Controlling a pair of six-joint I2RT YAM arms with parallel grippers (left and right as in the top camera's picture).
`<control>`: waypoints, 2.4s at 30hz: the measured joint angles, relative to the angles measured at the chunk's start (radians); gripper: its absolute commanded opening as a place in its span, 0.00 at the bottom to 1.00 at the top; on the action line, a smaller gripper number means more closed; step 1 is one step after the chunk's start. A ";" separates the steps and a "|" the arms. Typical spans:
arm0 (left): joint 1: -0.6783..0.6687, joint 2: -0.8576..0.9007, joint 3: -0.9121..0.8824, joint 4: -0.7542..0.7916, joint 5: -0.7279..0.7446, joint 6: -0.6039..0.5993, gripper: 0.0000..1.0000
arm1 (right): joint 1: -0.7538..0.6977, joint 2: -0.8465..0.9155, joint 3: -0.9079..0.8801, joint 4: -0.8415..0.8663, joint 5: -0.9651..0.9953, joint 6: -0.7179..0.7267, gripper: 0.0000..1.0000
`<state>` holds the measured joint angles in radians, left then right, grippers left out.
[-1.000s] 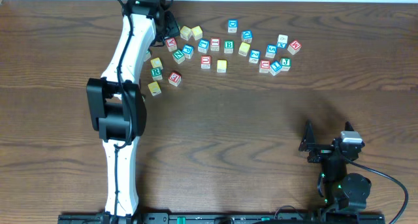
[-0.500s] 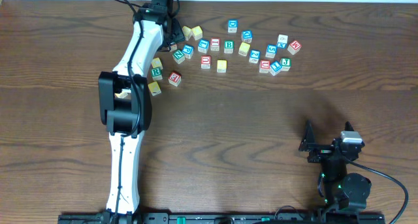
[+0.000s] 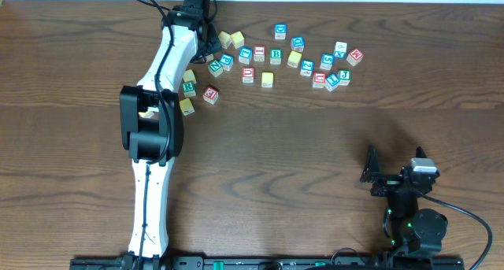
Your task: Spell out AI2
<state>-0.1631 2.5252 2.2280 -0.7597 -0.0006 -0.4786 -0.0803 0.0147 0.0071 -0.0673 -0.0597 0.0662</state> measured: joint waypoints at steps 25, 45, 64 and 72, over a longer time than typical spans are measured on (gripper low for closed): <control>0.000 0.000 -0.041 0.007 -0.003 -0.001 0.36 | 0.000 0.000 0.000 0.000 0.000 0.000 0.99; 0.000 -0.001 -0.041 -0.002 -0.006 0.051 0.24 | 0.000 0.000 0.000 0.000 0.000 0.000 0.99; -0.003 -0.298 -0.042 -0.319 0.007 0.375 0.20 | 0.000 0.000 0.000 0.000 0.000 0.000 0.99; -0.041 -0.371 -0.043 -0.562 0.140 0.580 0.19 | 0.000 0.000 0.000 0.000 0.000 0.000 0.99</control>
<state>-0.2043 2.1540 2.1853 -1.3216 0.1398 0.1013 -0.0803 0.0147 0.0071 -0.0673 -0.0597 0.0662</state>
